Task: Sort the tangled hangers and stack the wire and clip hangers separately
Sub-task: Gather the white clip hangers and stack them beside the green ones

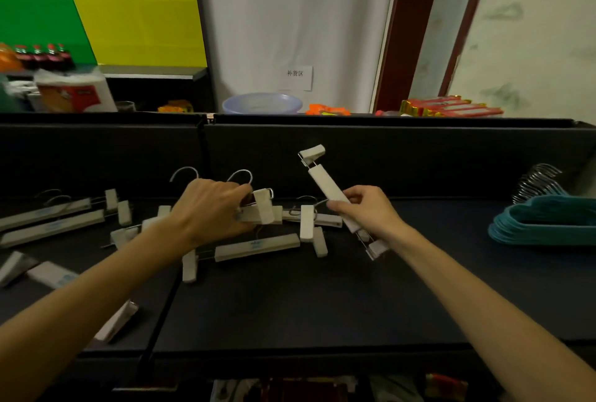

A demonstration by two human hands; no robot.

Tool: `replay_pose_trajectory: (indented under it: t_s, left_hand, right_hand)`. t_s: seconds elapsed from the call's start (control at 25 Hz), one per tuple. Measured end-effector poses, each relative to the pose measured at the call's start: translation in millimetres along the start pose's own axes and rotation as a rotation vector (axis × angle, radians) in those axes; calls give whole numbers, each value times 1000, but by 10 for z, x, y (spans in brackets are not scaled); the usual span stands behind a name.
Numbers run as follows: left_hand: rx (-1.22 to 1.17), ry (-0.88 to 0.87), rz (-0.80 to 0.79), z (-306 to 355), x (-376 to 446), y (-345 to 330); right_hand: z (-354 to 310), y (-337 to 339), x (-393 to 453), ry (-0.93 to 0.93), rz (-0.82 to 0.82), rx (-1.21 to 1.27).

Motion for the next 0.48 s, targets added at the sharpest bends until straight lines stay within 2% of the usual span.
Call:
replay_pose_trajectory:
  t_s: [0.08, 0.16, 0.32, 0.48]
  left_hand:
    - [68, -34, -29, 14, -128, 63]
    - [122, -87, -46, 97, -209, 72]
    - [126, -165, -102, 269, -292, 5]
    - [62, -349, 4, 288, -513, 5]
  right_hand:
    - [11, -16, -115, -38, -92, 146]
    - [-11, 95, -216, 34, -18, 150]
    - [-138, 319, -570, 272, 290, -131]
    - [-98, -30, -967, 414, 336, -349]
Point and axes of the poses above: each hand's wrist, its own x-axis towards the middle knuckle, its own y-axis out of the back of the hand, z = x × y, the point moved 8 cm from there along x, towards the middle knuckle, and after that the axes turned 5 degrees about -y, right-handed, at the moved point
